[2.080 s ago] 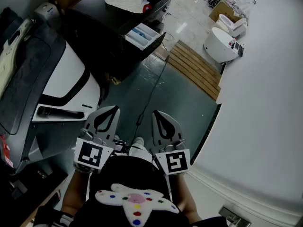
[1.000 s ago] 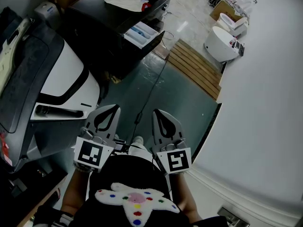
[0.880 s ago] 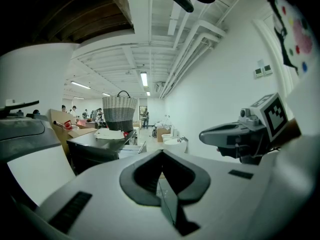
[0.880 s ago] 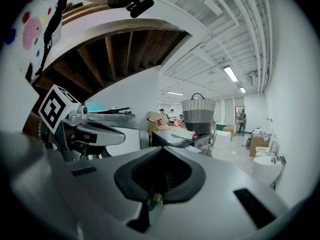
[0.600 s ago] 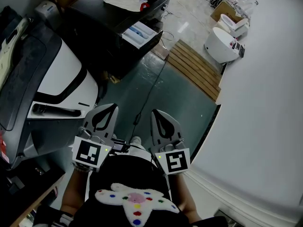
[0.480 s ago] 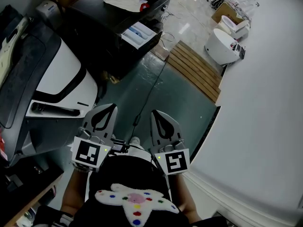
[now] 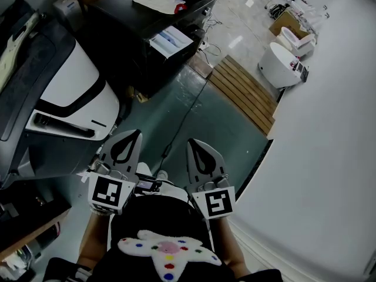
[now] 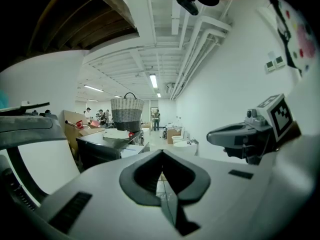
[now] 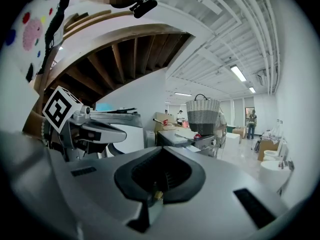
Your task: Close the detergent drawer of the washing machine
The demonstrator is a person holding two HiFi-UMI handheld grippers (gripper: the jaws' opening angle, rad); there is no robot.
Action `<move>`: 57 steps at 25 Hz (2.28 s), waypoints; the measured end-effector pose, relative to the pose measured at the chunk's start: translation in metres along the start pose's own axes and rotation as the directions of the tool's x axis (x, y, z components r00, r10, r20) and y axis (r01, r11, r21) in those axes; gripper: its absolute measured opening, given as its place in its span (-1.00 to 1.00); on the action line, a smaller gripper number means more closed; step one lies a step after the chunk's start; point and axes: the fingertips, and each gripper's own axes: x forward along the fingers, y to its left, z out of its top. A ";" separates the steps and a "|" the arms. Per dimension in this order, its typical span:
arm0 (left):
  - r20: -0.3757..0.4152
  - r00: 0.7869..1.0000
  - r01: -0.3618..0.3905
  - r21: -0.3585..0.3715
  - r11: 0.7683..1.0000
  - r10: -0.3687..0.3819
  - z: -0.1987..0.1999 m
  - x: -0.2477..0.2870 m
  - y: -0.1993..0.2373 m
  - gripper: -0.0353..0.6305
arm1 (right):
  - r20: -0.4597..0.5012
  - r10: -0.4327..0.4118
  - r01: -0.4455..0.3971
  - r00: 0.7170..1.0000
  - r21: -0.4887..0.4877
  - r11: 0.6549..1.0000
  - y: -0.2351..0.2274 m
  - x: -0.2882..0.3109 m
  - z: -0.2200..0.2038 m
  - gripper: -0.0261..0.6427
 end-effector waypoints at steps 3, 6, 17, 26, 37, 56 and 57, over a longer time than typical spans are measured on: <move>0.009 1.000 -0.004 0.008 1.000 0.004 0.002 0.002 -0.009 -0.86 | 0.001 0.010 -0.010 1.000 -0.002 1.000 -0.005 -0.003 -0.002 -0.93; 0.017 1.000 -0.007 0.013 1.000 0.007 0.005 0.006 -0.011 -0.86 | 0.001 0.017 -0.017 1.000 0.002 1.000 -0.009 -0.001 -0.004 -0.93; 0.036 0.998 0.058 0.032 0.998 -0.059 0.019 0.066 0.005 -0.86 | 0.000 -0.029 0.029 1.000 -0.005 1.000 -0.046 0.035 -0.003 -0.93; 0.028 0.994 0.105 0.037 0.994 -0.106 0.035 0.128 0.037 -0.86 | -0.014 -0.075 0.075 0.997 0.017 0.997 -0.089 0.091 0.005 -0.93; 0.022 0.984 0.177 0.035 0.984 -0.178 0.056 0.205 0.094 -0.86 | -0.033 -0.134 0.135 0.990 0.028 0.990 -0.131 0.174 0.020 -0.93; 0.052 0.969 0.241 0.002 0.971 -0.241 0.074 0.259 0.147 -0.86 | -0.044 -0.173 0.175 0.984 0.049 0.983 -0.155 0.249 0.036 -0.92; 0.053 0.970 0.238 -0.001 0.971 -0.238 0.074 0.261 0.147 -0.86 | -0.042 -0.168 0.170 0.985 0.051 0.984 -0.157 0.250 0.036 -0.93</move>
